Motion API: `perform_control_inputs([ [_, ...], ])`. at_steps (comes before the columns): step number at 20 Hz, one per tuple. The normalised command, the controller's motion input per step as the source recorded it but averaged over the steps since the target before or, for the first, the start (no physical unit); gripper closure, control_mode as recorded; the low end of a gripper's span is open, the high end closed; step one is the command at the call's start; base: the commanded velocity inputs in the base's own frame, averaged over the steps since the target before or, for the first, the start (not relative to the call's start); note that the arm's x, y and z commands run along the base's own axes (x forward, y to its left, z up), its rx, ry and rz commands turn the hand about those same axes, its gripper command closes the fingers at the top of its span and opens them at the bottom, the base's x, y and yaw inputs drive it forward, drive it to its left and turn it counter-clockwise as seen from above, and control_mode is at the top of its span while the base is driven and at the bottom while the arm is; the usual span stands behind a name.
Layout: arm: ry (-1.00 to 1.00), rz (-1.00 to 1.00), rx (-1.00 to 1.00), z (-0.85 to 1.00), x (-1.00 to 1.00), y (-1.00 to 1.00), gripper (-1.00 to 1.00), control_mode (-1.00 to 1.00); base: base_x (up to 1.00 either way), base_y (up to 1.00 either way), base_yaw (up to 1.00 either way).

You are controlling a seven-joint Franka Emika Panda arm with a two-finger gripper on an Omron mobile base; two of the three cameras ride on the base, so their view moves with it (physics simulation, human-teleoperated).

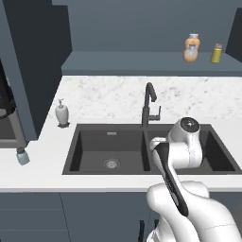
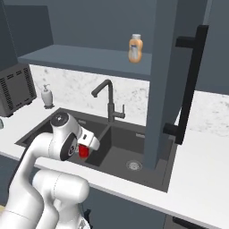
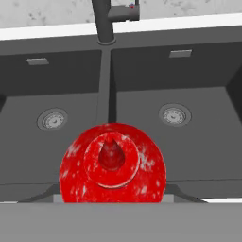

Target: Put the shaker and condiment bottle from the counter next to their counterparts in the cabinet.

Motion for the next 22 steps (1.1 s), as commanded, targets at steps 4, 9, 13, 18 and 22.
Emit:
perform_control_inputs([
  [4, -0.07, 0.0, -0.01, 0.11, 0.07, -0.01, 1.0, -1.0, 0.0, 0.0, 0.0],
  [9, -0.08, 0.0, -0.01, 0.3, 0.0, -0.01, 1.0, -1.0, 0.0, 0.0, 0.0],
  [13, -0.05, 0.0, 0.0, 0.48, 0.0, -0.05, 1.0, -1.0, 0.0, 0.0, 0.0],
  [18, -0.01, 0.0, 0.0, 0.59, 0.0, -0.09, 1.0, -1.0, 0.0, 0.0, 0.0],
  [22, -0.02, 0.0, 0.0, 0.66, 0.0, -0.13, 1.0, -1.0, 0.0, 0.0, 0.0],
])
